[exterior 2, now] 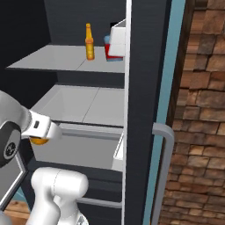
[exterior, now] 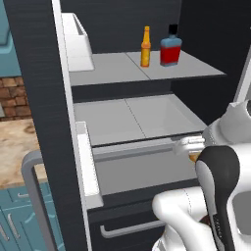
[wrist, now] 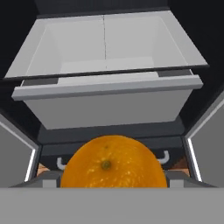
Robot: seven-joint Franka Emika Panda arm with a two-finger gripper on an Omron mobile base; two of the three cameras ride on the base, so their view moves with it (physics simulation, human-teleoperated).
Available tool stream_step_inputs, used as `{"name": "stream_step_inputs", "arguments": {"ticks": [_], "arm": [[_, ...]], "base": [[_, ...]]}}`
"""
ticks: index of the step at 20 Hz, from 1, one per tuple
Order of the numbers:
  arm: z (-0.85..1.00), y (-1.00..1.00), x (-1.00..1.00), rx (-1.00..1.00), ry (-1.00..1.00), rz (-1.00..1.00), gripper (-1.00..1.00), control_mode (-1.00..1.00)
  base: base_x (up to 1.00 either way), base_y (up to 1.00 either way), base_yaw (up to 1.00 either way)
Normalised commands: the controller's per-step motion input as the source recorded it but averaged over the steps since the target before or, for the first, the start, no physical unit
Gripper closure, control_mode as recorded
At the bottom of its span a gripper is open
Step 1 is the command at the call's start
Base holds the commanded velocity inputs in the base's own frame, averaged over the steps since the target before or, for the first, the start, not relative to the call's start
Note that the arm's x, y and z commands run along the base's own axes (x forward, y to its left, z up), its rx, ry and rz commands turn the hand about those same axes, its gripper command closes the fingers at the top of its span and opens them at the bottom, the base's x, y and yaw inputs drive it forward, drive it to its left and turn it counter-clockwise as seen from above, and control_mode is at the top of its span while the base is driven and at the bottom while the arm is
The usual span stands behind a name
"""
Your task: Place the beer and liquor on the top shelf of the fridge to keep them out of children's reach, and place the orange on lower shelves for easy access.
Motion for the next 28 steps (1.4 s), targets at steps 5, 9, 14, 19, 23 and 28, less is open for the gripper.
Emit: {"name": "stream_step_inputs", "arguments": {"ticks": [5, 9, 14, 19, 23, 28], "arm": [[-0.18, 0.01, 0.74, 0.00, -0.01, 0.01, 1.00, -1.00], [-0.24, 0.00, 0.69, 0.00, -0.05, 0.00, 1.00, -1.00], [-0.36, 0.00, 0.66, 0.00, -0.07, 0.00, 1.00, -1.00], [-0.32, 0.00, 0.80, 0.00, -0.01, 0.00, 1.00, -1.00], [-0.28, 0.00, 0.84, 0.00, 0.00, 0.00, 1.00, -1.00], [-0.29, 0.00, 0.90, 0.00, 0.00, 0.00, 1.00, -1.00]], "base": [[0.00, 0.00, 0.00], [0.00, 0.00, 0.00], [0.00, 0.00, 0.00], [0.00, 0.00, 0.00], [0.00, 0.00, 0.00], [0.00, 0.00, 0.00]]}}
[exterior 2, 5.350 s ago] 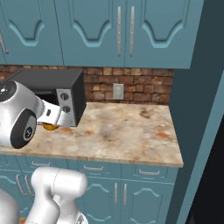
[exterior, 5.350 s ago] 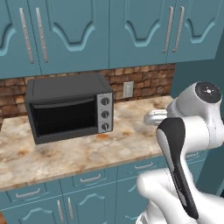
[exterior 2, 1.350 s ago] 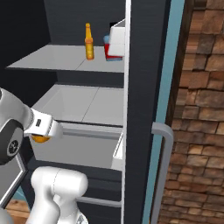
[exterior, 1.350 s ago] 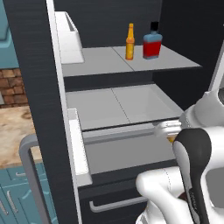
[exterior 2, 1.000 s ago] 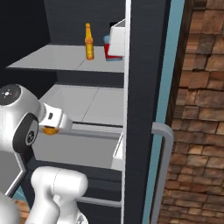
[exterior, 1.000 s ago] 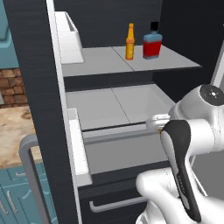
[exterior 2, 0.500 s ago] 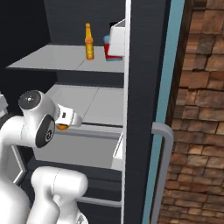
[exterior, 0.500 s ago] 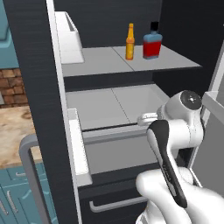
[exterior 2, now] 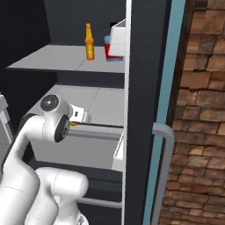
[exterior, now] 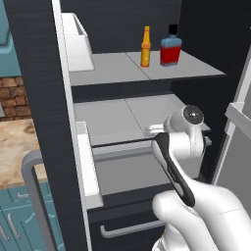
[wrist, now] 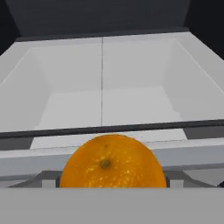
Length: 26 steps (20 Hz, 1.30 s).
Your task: Place the beer and liquor on the top shelf of the fridge to keep them out of children's reach, and place the orange on lower shelves for easy access.
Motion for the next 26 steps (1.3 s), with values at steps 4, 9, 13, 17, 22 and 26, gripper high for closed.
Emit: {"name": "stream_step_inputs", "arguments": {"ticks": [4, 9, 13, 17, 22, 26], "arm": [[-0.26, 0.00, 0.88, 0.00, 0.00, 0.00, 1.00, -1.00], [-0.28, 0.00, 0.87, 0.00, 0.00, 0.00, 1.00, -1.00], [-0.31, 0.00, 0.84, 0.00, 0.00, 0.00, 1.00, -1.00], [-0.29, 0.00, 0.85, 0.00, 0.00, 0.00, 1.00, -1.00], [-0.24, 0.00, 0.84, 0.00, 0.00, 0.00, 1.00, -1.00], [-0.20, 0.00, 0.80, 0.00, 0.00, 0.00, -1.00, -1.00]], "base": [[0.00, 0.00, 0.00], [0.00, 0.00, 0.00], [0.00, 0.00, 0.00], [0.00, 0.00, 0.00], [0.00, 0.00, 0.00], [0.00, 0.00, 0.00]]}}
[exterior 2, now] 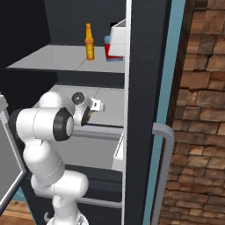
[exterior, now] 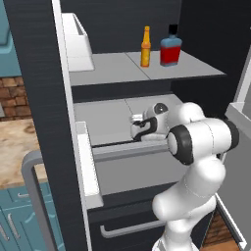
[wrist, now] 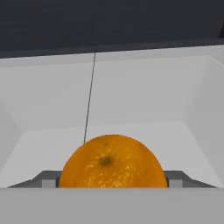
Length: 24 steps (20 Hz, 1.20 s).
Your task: Place the beer and liquor on the top shelf of the fridge to keep them out of children's reach, and place the orange on lower shelves for easy access.
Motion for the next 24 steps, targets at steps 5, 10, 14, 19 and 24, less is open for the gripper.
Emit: {"name": "stream_step_inputs", "arguments": {"ticks": [5, 10, 14, 19, 24], "arm": [[-0.07, 0.00, 0.34, 0.00, 0.00, 0.00, -1.00, -1.00], [0.03, 0.00, -0.19, 0.00, 0.00, 0.00, -1.00, -1.00], [0.32, 0.00, -0.31, 0.00, 0.00, 0.00, -1.00, -1.00], [0.47, 0.00, -0.49, 0.00, 0.03, 0.00, -1.00, -1.00], [0.14, 0.00, -0.98, -0.04, 0.18, 0.00, -1.00, -1.00]], "base": [[0.00, 0.00, 0.00], [0.00, 0.00, 0.00], [0.00, 0.00, 0.00], [0.00, 0.00, 0.00], [0.00, 0.00, 0.00]]}}
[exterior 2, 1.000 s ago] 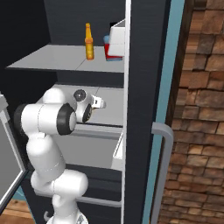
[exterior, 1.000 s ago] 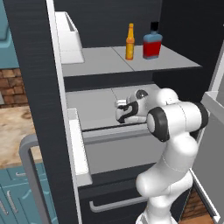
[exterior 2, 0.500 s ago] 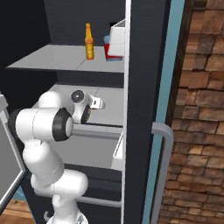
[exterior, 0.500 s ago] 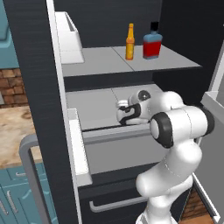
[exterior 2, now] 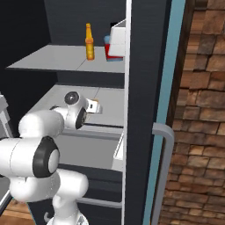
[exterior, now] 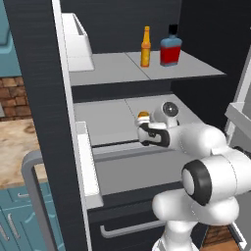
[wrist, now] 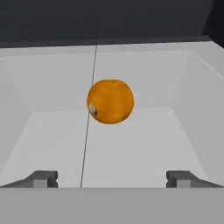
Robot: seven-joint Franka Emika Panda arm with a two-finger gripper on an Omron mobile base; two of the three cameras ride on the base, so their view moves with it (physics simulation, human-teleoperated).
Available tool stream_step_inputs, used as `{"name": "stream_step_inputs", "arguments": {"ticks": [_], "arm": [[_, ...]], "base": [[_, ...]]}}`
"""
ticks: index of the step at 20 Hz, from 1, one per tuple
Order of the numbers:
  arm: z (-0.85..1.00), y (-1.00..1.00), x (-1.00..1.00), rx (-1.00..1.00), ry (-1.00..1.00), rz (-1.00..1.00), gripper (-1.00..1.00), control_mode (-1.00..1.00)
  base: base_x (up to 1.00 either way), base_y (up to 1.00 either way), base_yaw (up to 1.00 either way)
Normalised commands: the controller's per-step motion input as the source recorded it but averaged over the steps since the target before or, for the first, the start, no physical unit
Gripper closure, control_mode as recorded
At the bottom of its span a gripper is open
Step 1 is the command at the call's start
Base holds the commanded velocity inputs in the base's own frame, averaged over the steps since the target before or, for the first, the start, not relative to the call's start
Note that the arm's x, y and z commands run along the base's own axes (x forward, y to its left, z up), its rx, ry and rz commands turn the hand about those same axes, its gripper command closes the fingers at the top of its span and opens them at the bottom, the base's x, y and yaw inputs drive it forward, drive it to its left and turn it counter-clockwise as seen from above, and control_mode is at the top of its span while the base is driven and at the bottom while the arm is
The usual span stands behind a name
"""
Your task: Place the beer and liquor on the top shelf of the fridge to keep them out of children's reach, and place the orange on lower shelves for easy access.
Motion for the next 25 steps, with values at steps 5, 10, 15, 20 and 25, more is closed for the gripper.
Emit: {"name": "stream_step_inputs", "arguments": {"ticks": [5, 10, 15, 20, 25], "arm": [[0.04, 0.00, -1.00, -0.04, 0.15, 0.00, -1.00, -1.00], [0.21, 0.00, -1.00, -0.02, 0.06, 0.00, -1.00, -1.00], [0.19, 0.00, -1.00, 0.00, 0.01, 0.02, -1.00, -1.00], [0.56, 0.00, -1.00, 0.00, 0.00, 0.04, -1.00, -1.00], [0.96, 0.00, -1.00, 0.00, 0.00, 0.05, -1.00, -1.00]], "base": [[0.00, 0.00, 0.00], [0.00, 0.00, 0.00], [0.00, 0.00, 0.00], [0.00, 0.00, 0.00], [0.00, 0.00, 0.00]]}}
